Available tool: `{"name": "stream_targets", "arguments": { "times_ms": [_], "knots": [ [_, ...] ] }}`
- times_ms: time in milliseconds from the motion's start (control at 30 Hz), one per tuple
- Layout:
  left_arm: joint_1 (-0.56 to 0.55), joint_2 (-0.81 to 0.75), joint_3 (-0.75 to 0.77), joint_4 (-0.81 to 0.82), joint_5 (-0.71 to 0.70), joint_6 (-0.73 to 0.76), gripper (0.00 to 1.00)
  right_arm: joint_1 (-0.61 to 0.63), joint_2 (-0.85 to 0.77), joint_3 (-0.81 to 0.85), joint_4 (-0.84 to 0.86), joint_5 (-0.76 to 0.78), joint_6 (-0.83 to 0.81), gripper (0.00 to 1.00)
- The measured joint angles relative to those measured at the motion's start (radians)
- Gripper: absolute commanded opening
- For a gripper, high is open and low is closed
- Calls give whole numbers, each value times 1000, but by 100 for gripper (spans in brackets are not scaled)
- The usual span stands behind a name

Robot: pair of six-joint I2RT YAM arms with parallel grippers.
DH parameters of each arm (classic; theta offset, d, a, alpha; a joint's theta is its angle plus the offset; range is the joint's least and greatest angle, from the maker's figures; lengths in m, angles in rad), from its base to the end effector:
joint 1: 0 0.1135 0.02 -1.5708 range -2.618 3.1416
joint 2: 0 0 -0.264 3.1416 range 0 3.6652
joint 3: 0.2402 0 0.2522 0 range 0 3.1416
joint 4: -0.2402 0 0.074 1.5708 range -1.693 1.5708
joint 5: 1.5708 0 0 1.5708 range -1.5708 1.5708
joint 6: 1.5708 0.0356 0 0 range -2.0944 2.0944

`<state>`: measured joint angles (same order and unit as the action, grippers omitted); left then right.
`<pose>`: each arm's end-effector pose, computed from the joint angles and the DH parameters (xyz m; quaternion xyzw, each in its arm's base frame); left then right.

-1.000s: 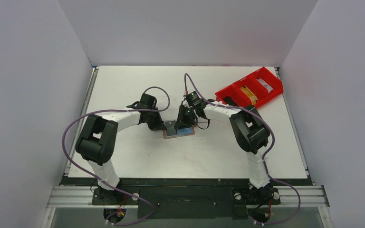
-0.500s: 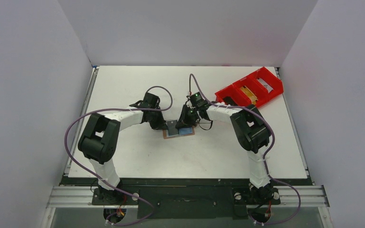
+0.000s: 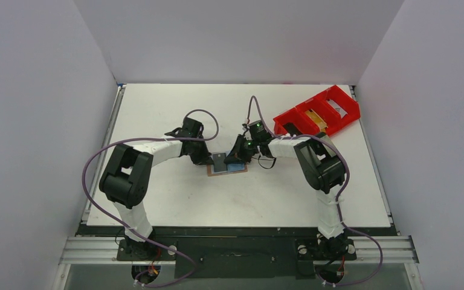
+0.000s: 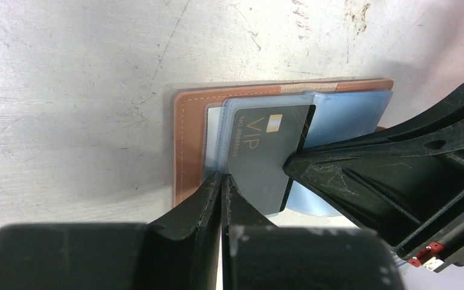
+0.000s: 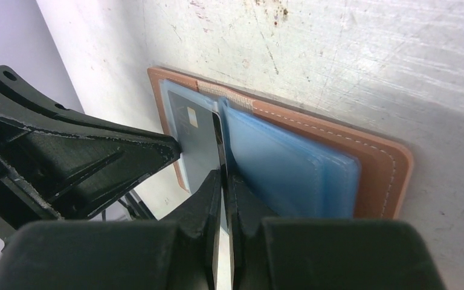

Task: Take the credit cards out of the card holder
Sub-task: Remove the credit card from the card holder.

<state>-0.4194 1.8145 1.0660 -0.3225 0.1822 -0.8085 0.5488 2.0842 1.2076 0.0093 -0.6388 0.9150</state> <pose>0.3228 -0.1510 0.1513 -0.1645 0.9511 -0.2139 0.1505 0.3463 0.2366 0.1154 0.0559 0.8961 0.4379 0.0464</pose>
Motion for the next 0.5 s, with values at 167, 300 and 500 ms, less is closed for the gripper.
{"name": "stream_targets", "arguments": {
  "times_ms": [167,300,500],
  "knots": [
    [1,0,0,0,-3,-8,0,-13,-2,-32,60,-19,21,2],
    [2,1,0,0,-3,-15,0,-20,-3,-65,124,-34,50,10],
    [2,2,0,1,-2,-19,0,-25,-3,-104,210,-53,104,13]
  ]
}}
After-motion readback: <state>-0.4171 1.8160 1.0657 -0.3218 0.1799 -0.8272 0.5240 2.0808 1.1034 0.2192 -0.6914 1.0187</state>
